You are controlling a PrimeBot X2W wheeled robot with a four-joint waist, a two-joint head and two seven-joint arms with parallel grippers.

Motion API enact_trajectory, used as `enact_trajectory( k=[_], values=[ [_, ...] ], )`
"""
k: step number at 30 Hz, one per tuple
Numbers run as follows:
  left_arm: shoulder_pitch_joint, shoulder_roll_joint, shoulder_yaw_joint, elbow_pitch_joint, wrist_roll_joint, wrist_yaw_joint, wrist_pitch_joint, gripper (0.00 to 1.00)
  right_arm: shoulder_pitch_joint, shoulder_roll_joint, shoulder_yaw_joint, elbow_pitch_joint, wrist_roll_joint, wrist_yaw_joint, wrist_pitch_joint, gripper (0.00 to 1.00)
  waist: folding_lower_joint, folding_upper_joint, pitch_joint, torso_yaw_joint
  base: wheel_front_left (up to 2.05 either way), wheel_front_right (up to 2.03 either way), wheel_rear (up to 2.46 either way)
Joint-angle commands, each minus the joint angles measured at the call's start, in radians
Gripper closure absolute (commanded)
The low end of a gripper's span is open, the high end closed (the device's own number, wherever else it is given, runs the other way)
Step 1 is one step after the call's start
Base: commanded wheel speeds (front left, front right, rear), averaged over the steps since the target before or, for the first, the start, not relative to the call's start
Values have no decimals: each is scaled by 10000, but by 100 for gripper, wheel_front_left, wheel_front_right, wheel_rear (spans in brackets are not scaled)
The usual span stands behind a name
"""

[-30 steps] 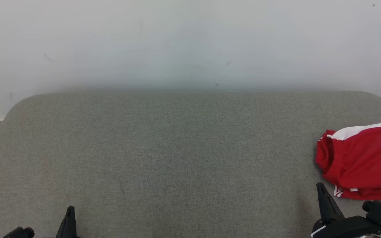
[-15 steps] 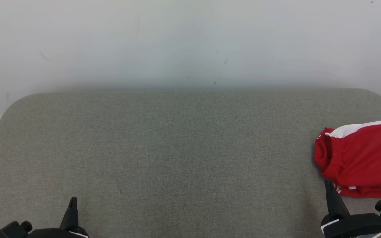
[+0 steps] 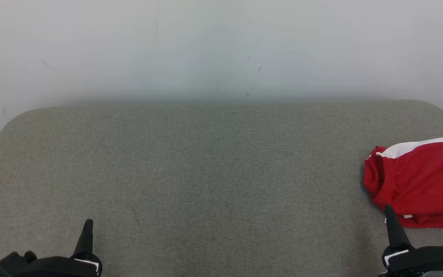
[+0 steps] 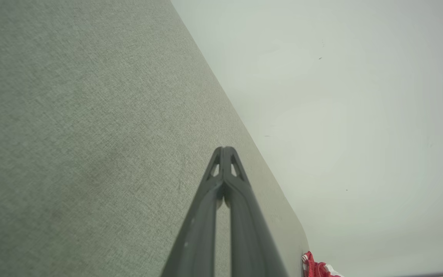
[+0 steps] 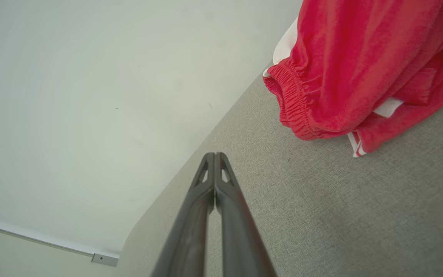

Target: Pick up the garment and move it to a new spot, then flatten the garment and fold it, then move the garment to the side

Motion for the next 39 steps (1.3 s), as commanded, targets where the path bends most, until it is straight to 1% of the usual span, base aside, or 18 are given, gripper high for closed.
enact_trajectory(
  k=[1, 14, 39],
  values=[
    [-302, 16, 117, -58, -272, -93, 94, 100, -224, -86, -96, -183, 361, -1, 76, 100, -1, 0, 11, -12, 0, 0, 0],
    [-580, -180, 336, 10, -1366, -370, 431, 100, -230, -97, -312, -372, 1745, -1, 381, 100, -1, 0, 82, -90, 0, 0, 0],
    [-994, -499, 680, 125, -3162, -816, 962, 100, -233, -113, -665, -677, 3984, -1, 885, 100, -1, 0, 219, -239, 0, 0, 0]
  ],
)
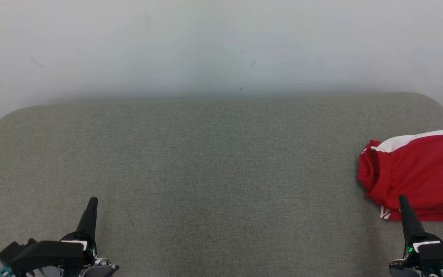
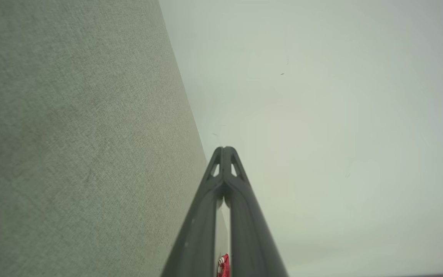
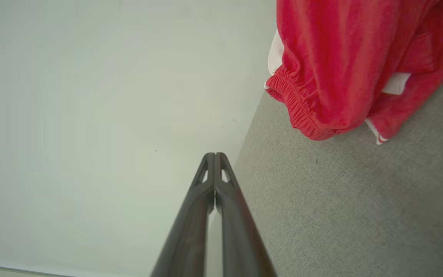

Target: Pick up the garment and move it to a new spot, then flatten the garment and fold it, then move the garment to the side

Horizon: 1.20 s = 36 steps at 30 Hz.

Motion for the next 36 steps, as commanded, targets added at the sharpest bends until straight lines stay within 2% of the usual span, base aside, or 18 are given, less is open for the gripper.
enact_trajectory(
  k=[1, 36],
  values=[
    [-206, 16, 78, -22, -169, -101, 48, 100, -137, -83, -67, -99, 244, 1, 31, 100, -1, 0, 8, -8, 0, 0, 0],
    [-616, -305, 425, 102, -1945, -519, 598, 100, -135, -96, -420, -395, 2466, 0, 531, 100, -1, 0, 183, -201, 0, 0, 0]
  ],
)
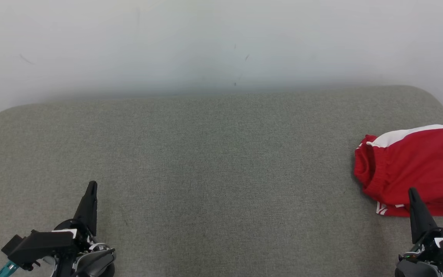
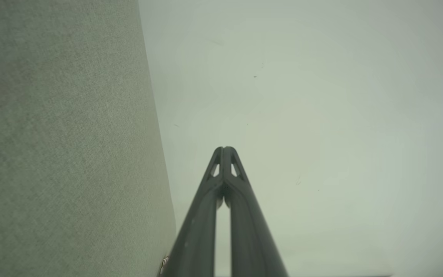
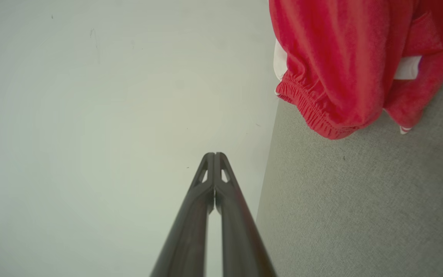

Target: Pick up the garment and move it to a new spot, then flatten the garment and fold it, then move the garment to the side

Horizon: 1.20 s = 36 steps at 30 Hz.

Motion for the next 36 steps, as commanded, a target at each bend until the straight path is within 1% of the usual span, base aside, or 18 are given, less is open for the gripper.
enact_trajectory(
  k=[1, 36],
  values=[
    [-115, 25, 43, 7, -24, -9, 53, 100, -88, -73, -43, -31, 46, 0, 4, 100, -1, -1, -1, 1, 0, 0, 0],
    [-115, 25, 39, 4, -26, -9, 51, 100, -86, -72, -41, -31, 47, 0, 3, 100, -1, -1, 0, 1, 0, 0, 0]
  ],
)
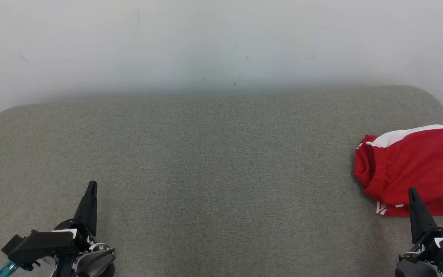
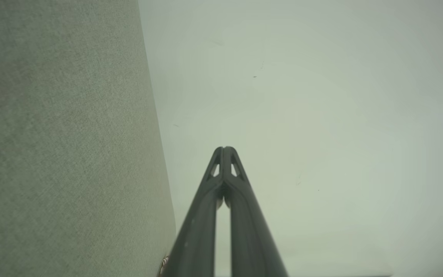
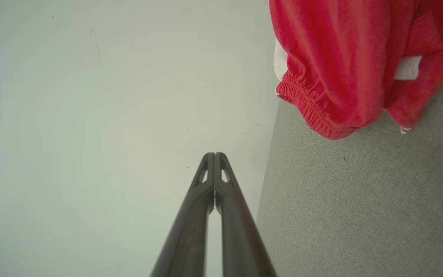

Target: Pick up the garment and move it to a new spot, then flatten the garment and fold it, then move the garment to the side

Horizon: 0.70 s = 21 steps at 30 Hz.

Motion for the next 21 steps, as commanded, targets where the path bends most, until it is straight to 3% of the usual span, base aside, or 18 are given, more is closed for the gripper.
enact_trajectory(
  k=[1, 21],
  values=[
    [-108, 29, 35, 4, -26, -9, 51, 100, -83, -70, -39, -29, 47, 0, 3, 100, 1, -1, 0, 1, 0, 0, 0],
    [-108, 29, 34, 2, -27, -9, 50, 100, -83, -70, -39, -30, 48, 0, 2, 100, 1, -1, 0, 1, 0, 0, 0]
  ],
)
